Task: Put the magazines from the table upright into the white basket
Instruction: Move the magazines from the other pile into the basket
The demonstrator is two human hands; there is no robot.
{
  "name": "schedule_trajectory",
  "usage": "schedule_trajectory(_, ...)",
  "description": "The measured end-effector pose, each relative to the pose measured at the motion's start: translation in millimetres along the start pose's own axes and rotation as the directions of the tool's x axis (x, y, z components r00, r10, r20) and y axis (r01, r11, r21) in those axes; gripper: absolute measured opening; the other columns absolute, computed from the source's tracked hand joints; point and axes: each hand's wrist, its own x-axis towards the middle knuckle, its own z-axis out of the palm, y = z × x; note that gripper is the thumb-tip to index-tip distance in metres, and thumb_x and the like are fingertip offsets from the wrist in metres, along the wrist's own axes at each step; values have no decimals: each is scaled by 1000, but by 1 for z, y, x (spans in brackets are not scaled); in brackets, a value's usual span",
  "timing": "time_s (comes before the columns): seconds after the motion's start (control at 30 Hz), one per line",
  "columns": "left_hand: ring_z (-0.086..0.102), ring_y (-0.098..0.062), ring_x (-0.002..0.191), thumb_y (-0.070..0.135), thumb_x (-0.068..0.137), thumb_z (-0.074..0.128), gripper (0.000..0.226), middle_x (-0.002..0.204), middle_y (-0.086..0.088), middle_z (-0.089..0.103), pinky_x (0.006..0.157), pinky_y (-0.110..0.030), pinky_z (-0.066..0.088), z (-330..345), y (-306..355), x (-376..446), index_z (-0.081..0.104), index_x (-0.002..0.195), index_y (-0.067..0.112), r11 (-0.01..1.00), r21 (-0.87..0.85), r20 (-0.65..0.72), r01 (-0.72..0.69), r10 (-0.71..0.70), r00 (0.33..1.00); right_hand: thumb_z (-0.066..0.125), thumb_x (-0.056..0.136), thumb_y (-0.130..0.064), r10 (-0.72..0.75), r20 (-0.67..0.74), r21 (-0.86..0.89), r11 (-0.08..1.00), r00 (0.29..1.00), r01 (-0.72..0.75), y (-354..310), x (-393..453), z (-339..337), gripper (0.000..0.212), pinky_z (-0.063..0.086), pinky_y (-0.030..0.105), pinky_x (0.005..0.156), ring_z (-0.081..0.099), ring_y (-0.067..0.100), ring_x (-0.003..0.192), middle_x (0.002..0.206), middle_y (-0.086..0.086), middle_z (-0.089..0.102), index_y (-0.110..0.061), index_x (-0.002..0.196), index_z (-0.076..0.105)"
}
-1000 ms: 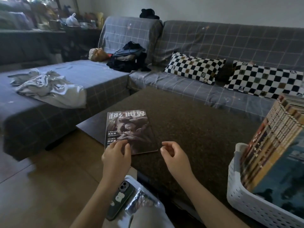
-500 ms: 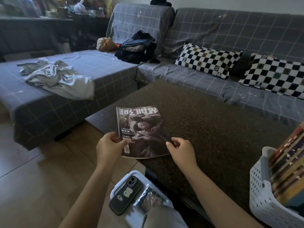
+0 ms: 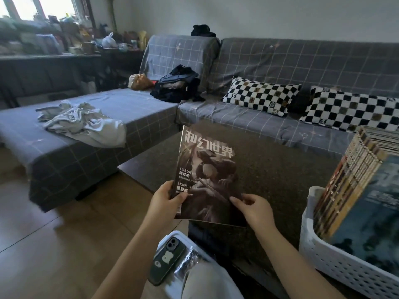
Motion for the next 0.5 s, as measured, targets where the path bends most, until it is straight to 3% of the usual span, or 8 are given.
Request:
schedule_trajectory(0.1, 67, -1, 68, 10, 90, 63, 21, 87, 7, 70, 52, -11, 48, 3, 19, -17, 59, 91, 30, 998, -28, 21, -52, 53, 998, 73, 78, -34, -7, 76, 263, 965, 997, -14, -6, -12, -26, 51, 47, 28, 77, 62, 17, 95, 107, 1, 67, -13, 122, 59)
schedule_trajectory(0.2, 69, -1, 67, 9, 90, 62, 19, 83, 7, 71, 51, -13, 50, 6, 37, -36, 60, 96, 27, 993, -78, 50, -90, 94, 994, 74, 78, -27, -70, 112, 412, 911, 991, 18, -11, -29, -53, 29, 49, 26, 64, 64, 11, 80, 85, -7, 67, -21, 103, 61)
schedule_trajectory(0.33, 71, -10, 72, 6, 90, 59, 16, 84, -1, 74, 56, -18, 53, 14, 61, -63, 61, 103, 16, 976, -170, 114, -137, 158, 981, 72, 80, -20, -171, 96, 528, 844, 981, 96, -14, -55, -89, 32, 54, 41, 84, 66, 20, 93, 101, 1, 70, -14, 109, 59)
schedule_trajectory(0.5, 71, -9, 68, 3, 92, 55, 15, 78, 4, 75, 53, -18, 53, 39, 86, -91, 58, 103, 13, 951, -249, 217, -183, 239, 946, 63, 88, -15, -297, 37, 615, 760, 954, 213, -7, -89, -141, 21, 56, 26, 59, 71, 14, 80, 91, -4, 74, -22, 107, 58)
